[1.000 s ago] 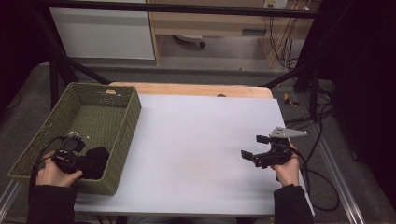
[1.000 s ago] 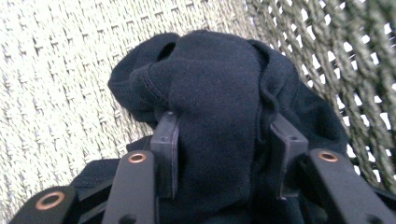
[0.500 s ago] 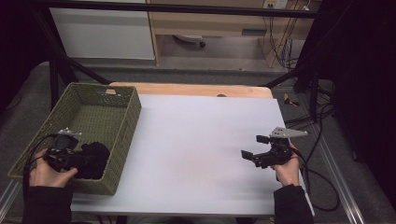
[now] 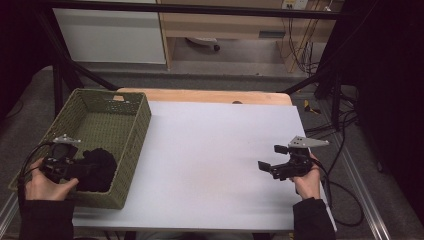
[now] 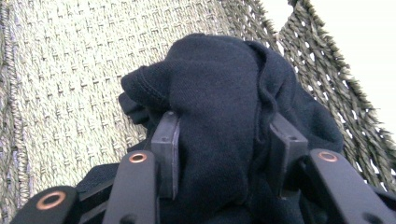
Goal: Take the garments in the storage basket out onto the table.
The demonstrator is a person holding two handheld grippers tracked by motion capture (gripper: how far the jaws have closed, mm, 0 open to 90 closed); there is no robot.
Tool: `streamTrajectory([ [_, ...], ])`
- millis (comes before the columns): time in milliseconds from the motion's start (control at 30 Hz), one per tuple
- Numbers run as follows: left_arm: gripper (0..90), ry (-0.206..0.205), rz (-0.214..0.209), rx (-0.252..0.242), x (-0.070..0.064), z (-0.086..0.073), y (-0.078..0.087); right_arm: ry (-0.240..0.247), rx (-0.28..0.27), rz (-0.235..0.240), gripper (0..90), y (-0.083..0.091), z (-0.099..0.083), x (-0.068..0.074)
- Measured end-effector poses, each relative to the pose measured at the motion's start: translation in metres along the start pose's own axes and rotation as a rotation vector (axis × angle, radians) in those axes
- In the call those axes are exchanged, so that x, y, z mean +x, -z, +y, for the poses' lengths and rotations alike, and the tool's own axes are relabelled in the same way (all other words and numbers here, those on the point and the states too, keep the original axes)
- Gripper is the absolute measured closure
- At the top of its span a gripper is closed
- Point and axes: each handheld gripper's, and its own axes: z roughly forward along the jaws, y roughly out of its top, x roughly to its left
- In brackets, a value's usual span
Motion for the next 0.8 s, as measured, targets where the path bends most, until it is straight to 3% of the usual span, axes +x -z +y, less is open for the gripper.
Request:
streamTrajectory([
  [800,54.2,-0.011,0.029,-0.083,0.001,0.004,0.022,-0.001,0.002,0.000,0.7,-0.001,0.000,0.000],
])
